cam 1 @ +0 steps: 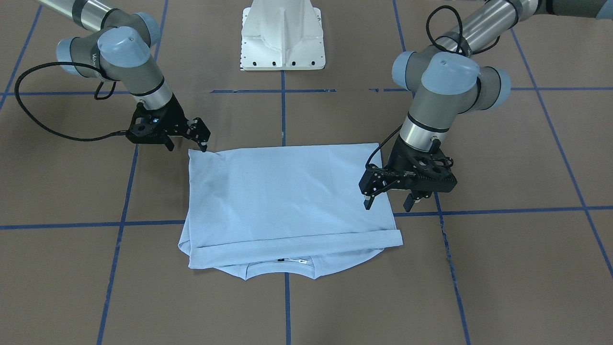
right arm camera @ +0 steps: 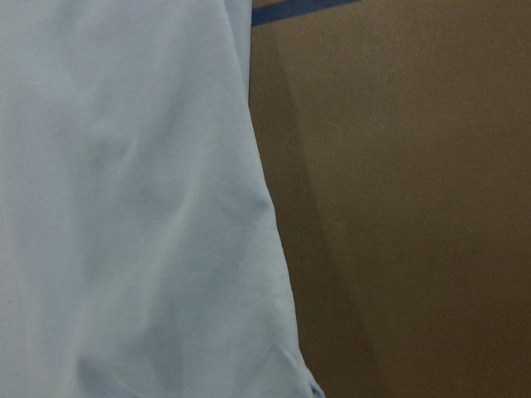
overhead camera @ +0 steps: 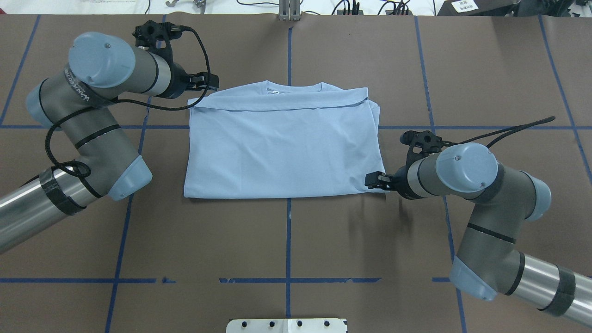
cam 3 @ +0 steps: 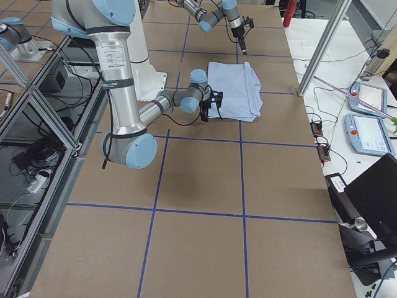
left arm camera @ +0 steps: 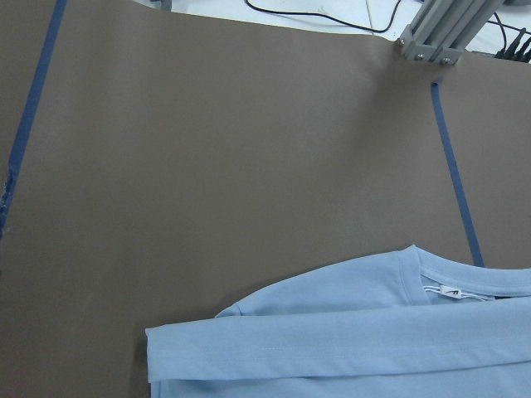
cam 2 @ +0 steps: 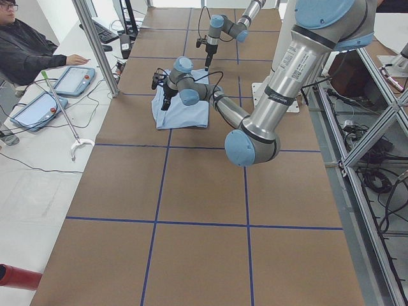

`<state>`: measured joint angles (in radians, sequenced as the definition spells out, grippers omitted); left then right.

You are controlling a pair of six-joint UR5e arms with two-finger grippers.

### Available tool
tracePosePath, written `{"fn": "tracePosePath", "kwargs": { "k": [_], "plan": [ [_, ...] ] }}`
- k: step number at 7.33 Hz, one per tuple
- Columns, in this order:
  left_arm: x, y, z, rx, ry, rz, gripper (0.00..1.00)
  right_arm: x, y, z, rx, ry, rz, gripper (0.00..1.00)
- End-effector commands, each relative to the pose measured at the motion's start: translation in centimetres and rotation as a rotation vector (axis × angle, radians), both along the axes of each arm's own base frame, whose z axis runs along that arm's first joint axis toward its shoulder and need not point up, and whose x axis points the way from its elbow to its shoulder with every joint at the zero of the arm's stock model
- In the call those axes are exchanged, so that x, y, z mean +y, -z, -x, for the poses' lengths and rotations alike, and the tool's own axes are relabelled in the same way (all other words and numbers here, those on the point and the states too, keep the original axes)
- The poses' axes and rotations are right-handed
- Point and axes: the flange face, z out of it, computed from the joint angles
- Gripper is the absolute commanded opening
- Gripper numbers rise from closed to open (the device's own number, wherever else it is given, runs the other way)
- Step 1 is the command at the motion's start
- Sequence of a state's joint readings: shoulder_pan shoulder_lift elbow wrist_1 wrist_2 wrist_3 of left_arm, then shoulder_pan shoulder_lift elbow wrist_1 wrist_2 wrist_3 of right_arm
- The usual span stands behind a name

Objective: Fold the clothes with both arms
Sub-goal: 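Release the hem with both grippers and move right gripper to shirt's near corner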

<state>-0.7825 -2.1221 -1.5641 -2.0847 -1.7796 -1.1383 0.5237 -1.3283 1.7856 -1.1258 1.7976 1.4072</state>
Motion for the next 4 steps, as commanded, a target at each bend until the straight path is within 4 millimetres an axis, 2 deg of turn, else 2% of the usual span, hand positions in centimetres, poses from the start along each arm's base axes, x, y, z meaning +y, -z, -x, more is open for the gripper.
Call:
{"fn": "tracePosePath", "kwargs": {
  "k": [1, 2, 3, 4],
  "plan": [
    [0.10, -0.62, 0.09, -0.006, 0.000, 0.005, 1.00, -0.59, 0.07, 1.18, 0.007, 0.000, -0.003, 0.66],
    [0.10, -0.74, 0.11, -0.008, 0.001, 0.005, 1.00, -0.60, 0.07, 1.18, 0.007, 0.000, -0.003, 0.37],
    [0.10, -0.74, 0.12, -0.007, 0.001, 0.006, 1.00, -0.75, 0.15, 0.92, 0.004, -0.003, -0.005, 0.03],
    [0.12, -0.74, 0.11, -0.007, 0.000, 0.006, 1.00, -0.79, 0.30, 0.81, 0.002, -0.003, -0.008, 0.00]
  ]
}}
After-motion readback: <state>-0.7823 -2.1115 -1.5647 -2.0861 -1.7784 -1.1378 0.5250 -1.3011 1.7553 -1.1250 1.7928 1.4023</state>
